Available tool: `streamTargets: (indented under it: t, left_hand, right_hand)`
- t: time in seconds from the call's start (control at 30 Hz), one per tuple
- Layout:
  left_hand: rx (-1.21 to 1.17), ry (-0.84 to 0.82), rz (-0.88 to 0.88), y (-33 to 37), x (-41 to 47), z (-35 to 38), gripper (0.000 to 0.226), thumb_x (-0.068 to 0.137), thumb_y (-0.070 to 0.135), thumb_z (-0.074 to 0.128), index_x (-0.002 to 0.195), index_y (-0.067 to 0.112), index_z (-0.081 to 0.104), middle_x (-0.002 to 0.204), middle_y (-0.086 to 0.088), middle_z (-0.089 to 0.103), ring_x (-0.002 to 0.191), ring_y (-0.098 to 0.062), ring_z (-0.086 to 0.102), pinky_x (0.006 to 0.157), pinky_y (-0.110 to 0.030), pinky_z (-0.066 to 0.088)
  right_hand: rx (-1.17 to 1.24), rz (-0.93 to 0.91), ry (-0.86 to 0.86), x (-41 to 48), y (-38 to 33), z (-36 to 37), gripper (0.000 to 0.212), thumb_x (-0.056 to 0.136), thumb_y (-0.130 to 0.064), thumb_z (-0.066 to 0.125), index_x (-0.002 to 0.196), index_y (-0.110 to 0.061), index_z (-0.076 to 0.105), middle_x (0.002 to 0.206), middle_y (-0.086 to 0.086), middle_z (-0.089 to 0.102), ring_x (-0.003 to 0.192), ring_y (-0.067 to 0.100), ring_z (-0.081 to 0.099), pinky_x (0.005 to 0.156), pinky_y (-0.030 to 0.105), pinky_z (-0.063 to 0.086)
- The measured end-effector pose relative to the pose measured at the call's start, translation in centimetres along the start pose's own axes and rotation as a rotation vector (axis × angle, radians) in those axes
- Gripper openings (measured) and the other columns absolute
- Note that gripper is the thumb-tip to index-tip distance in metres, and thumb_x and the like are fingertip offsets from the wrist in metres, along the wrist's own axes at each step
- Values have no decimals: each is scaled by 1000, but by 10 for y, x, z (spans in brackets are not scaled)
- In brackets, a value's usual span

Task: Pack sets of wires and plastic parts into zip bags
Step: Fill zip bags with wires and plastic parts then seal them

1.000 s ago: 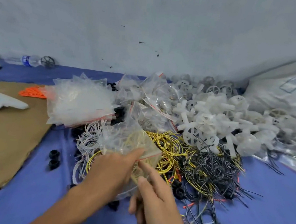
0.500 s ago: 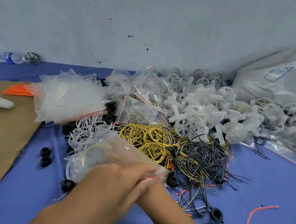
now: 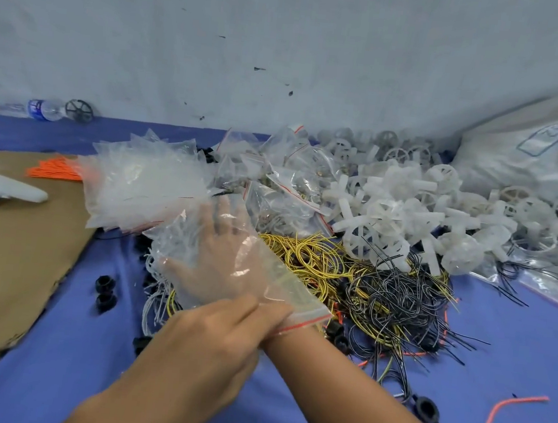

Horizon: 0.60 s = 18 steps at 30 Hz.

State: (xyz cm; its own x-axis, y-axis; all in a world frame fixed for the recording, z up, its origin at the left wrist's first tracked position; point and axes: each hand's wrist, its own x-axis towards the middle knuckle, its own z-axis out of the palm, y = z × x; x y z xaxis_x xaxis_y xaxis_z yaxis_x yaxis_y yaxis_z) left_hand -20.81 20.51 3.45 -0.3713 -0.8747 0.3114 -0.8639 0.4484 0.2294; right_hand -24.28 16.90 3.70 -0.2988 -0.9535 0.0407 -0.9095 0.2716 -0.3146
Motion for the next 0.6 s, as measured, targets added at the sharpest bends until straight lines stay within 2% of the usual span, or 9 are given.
streamTargets:
  t: [0.1,0.23,0.33,0.4,0.43,0.47,0.5,0.53,0.6]
  left_hand:
    - [43,120,6,-2,-3,3,50,73,18,43,118,30,59,91,7,64,71,-16,64,49,-27,52]
    - [106,249,64,-1,-8,13,45,75,16,45,109,26,71,79,5,55,62,-16,54,49,-28,47]
    - [161,310,6,-16,-5,18,39,78,18,45,109,24,69,79,4,52,63,-17,51,55,-26,39]
    - [178,359,-79,-27,-2,21,39,79,17,45,108,23,70,79,2,52,65,-17,50,61,-30,36]
    - [156,379,-118,-32,-1,22,39,80,17,45,109,23,70,80,3,54,66,-16,50,62,-30,37]
    - [126,386,-150,-36,0,23,40,81,18,45,110,23,70,81,4,55,68,-15,49,62,-29,37]
    - [108,381,-185,-40,0,23,41,81,19,44,112,24,71,82,5,54,68,-14,49,60,-28,37]
    - [107,373,-227,-44,2,22,42,80,21,44,113,24,71,80,6,52,66,-13,49,55,-25,36]
    - [91,377,-327,-52,5,20,42,78,21,49,112,25,73,74,10,44,64,-13,42,50,-22,31]
  right_hand:
    - [171,-14,-83,-4,-4,-1,26,92,3,40,87,-2,65,94,17,57,92,37,46,58,29,35]
    - [143,-151,-8,8,15,20,29,81,17,45,72,-6,60,74,17,51,98,49,63,52,31,28]
    - [142,-255,-36,18,-3,28,23,86,9,43,79,-9,56,96,21,57,68,30,53,53,28,29]
    - [60,-465,-426,36,20,10,19,94,-3,47,80,-11,58,97,22,55,62,25,41,48,23,29]
    - [-88,-695,-416,43,26,14,20,99,-7,45,89,-10,62,98,25,55,71,28,50,49,21,34]
    - [-50,-903,-424,54,27,10,20,100,-10,44,105,-8,63,108,27,57,90,33,58,58,24,40]
    - [-138,-1090,-543,66,42,-1,25,99,-8,45,119,-6,59,119,26,58,107,36,57,69,30,43]
    - [-187,-1150,-591,74,51,-5,29,97,-6,45,124,-4,54,123,24,58,114,37,55,75,34,42]
    - [38,-1179,-539,75,65,-3,30,94,-10,47,123,-9,56,121,13,61,115,28,55,84,35,45]
